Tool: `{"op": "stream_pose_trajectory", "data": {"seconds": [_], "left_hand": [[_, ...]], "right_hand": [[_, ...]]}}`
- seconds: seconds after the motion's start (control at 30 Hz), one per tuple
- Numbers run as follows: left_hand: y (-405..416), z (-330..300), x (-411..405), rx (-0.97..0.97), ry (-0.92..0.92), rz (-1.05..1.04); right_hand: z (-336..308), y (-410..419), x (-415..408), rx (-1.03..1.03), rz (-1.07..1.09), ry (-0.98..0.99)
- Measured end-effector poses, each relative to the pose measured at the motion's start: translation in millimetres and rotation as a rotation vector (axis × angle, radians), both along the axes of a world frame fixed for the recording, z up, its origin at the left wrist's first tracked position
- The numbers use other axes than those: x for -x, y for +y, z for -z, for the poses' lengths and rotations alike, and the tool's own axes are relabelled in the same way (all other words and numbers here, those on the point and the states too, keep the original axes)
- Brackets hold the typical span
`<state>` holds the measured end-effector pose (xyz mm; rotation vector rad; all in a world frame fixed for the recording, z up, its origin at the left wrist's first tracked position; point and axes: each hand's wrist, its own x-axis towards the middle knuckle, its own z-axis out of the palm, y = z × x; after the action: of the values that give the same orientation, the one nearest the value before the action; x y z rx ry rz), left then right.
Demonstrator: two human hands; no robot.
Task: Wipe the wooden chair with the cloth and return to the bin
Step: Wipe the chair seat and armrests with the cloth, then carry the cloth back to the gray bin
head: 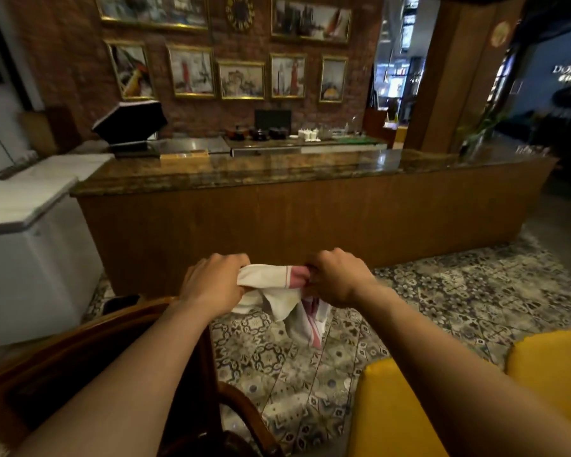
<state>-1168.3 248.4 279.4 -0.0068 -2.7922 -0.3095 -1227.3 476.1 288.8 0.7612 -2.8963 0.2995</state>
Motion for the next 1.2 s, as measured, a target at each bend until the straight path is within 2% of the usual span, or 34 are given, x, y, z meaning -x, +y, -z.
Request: {"op": "stream_pose_trajectory", "data": {"seconds": [0.2,0.37,0.63,0.9,1.2], "left_hand": [[-3,-58,3,0.033,0.074,-0.038],[-17,-75,-6,0.063,0.104,-0.098],[-92,-85,-78,0.081,0.093,-0.261],[-197,-105,-240,0.123,0.131,-0.562],[-283,-119,-528,0.076,0.049,-0.949]], "right_hand": [[-56,-1,2,0.033,-0.022,0.119],[-79,-18,4,0.019,-0.075,0.191],[-85,-112,-22,0.068,-0.295,0.205],[-104,-257,-130,0.117,-0.602,0.191],[-123,-422,-364,0.114,-0.985,0.229]]}}
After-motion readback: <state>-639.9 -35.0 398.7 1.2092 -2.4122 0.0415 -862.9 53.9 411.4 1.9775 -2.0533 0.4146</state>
